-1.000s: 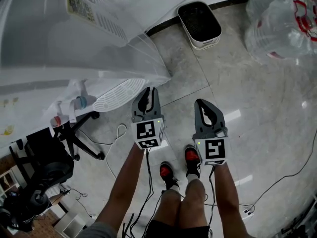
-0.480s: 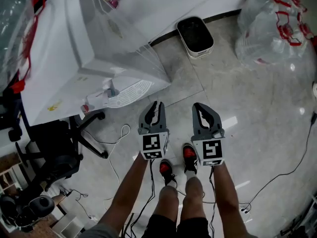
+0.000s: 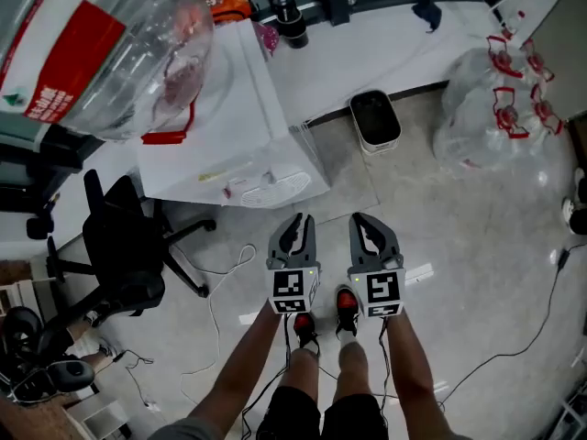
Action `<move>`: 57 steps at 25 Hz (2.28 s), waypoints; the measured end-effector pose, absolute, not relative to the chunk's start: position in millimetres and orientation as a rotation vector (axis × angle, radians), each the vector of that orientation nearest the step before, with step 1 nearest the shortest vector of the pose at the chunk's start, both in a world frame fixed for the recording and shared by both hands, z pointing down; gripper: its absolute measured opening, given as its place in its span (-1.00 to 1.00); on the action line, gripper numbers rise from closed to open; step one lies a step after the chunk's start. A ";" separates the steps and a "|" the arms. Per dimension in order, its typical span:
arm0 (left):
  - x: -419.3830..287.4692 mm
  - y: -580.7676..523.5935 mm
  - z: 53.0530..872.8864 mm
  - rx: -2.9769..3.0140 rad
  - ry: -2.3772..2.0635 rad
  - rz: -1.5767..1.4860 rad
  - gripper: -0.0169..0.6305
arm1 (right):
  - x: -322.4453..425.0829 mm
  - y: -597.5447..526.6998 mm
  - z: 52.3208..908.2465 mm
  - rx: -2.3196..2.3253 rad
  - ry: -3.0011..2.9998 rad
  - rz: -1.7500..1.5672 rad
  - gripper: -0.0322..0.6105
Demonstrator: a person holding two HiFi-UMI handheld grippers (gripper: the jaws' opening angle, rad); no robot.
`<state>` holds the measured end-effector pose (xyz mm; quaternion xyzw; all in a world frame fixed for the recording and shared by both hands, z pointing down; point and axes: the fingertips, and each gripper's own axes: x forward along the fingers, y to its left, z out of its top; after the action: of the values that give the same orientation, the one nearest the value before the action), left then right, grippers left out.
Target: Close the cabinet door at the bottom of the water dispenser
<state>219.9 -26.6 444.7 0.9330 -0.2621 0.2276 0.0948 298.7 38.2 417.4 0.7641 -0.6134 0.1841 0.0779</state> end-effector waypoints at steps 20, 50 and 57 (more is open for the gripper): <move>92.5 -42.4 210.8 2.789 -1.120 0.520 -0.83 | 202.9 10.8 196.1 2.112 -2.144 0.368 -0.83; -0.6 22.4 76.0 2.815 -1.262 0.342 -0.84 | 164.2 100.2 76.9 2.104 -2.177 0.157 -0.83; -1.0 24.1 74.7 2.811 -1.256 0.328 -0.84 | 162.4 98.5 70.5 2.101 -2.183 0.129 -0.83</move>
<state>-1.0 24.1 74.7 0.9077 -0.4054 0.1058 0.0225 162.4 98.5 70.5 0.6917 -0.7189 0.0424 0.0545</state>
